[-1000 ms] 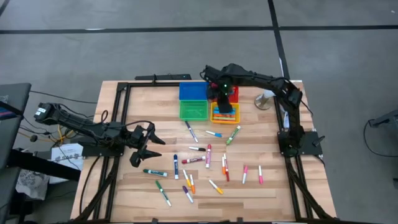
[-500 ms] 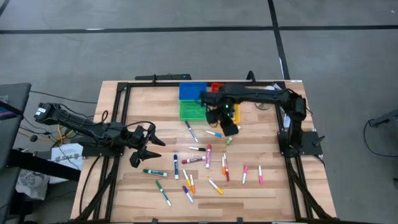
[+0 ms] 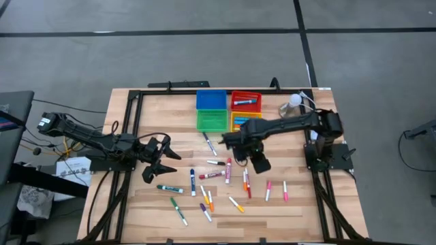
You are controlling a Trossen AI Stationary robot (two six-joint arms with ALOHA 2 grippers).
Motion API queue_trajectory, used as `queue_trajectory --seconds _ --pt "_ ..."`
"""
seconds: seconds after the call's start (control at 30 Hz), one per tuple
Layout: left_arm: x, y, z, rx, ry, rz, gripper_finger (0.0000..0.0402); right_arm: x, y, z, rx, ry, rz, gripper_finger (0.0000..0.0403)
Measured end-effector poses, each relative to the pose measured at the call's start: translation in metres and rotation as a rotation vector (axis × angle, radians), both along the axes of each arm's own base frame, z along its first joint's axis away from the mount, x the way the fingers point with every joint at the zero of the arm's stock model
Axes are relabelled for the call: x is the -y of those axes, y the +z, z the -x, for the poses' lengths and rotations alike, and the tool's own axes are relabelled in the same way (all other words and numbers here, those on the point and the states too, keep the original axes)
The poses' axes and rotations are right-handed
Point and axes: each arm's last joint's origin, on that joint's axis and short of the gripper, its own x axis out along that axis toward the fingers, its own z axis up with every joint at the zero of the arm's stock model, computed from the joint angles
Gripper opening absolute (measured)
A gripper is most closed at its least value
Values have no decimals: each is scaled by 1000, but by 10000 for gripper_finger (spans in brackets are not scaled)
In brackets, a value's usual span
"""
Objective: Pick & Place Markers
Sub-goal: Put the green marker pen into the red bin
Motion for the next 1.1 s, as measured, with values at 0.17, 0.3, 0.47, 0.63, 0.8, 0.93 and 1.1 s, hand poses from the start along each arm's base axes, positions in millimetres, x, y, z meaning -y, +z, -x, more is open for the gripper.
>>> queue_trajectory --seconds 0.17,0.3,0.47,0.63,0.8,0.93,1.1 --pt "0 0 0 -3 -1 -1 242 -7 -14 29 70 -67 25 106" --pt "0 -1 0 -8 0 -4 242 -5 -14 53 178 -106 133 106" --pt "0 -1 0 -8 0 -3 242 -1 -16 71 273 -55 169 106" --pt "0 -1 0 -8 0 -3 242 0 -22 74 307 38 169 106" --pt "0 -1 0 -8 0 -3 242 3 -28 70 364 88 173 113" --pt "0 -1 0 -8 0 -3 242 10 -34 72 360 114 178 139" --pt "0 -1 0 -8 1 -3 242 20 -35 71 371 162 188 178"
